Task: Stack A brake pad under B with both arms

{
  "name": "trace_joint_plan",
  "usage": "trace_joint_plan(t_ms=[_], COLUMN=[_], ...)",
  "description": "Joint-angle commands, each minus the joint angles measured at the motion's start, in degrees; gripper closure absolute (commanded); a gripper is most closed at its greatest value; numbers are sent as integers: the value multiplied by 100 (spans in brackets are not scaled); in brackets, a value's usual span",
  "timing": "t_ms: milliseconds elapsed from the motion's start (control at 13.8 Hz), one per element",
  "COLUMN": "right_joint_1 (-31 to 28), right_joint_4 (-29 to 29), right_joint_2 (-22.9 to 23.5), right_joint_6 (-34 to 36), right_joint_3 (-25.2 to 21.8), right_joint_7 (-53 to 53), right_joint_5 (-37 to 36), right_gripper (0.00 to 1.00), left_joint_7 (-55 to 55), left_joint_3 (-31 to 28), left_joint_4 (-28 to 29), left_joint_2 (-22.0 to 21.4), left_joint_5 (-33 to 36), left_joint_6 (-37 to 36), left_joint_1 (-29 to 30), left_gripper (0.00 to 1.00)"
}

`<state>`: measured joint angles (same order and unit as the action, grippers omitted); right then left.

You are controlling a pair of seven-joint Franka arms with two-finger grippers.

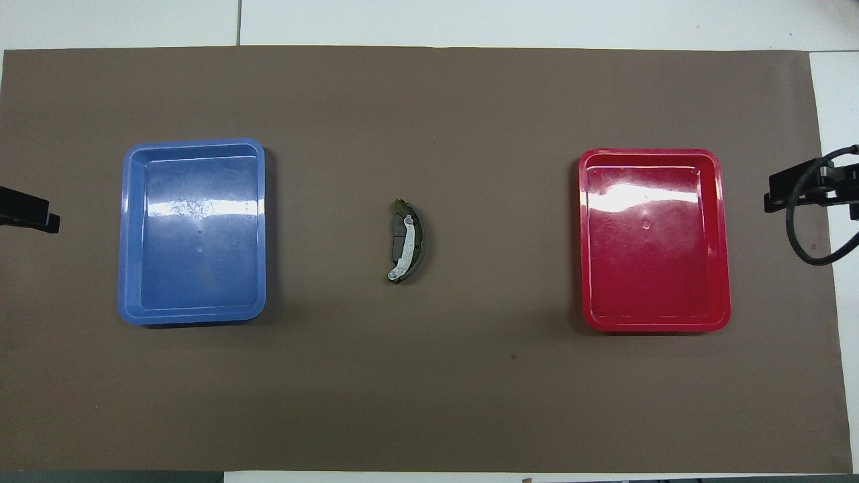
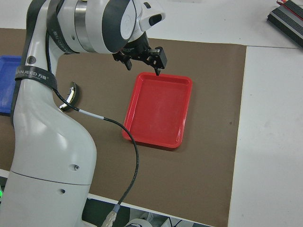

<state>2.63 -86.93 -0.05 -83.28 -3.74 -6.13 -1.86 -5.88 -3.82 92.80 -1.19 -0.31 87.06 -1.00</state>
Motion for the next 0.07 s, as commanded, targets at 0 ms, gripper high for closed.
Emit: trace_joint_plan(t_ms=[0], right_joint_1=[-43], right_joint_4=[-105], right_joint_2=[-65], right_joint_6=[-92], right_joint_3=[31], right_joint_7=[138], right_joint_5=[10], right_gripper=[0], left_joint_7=[34], left_joint_3=[30], left_joint_4=[89], left_joint_2=[-48], left_joint_5=[-49], left_joint_6=[83], left_joint_1=[65], left_gripper=[0])
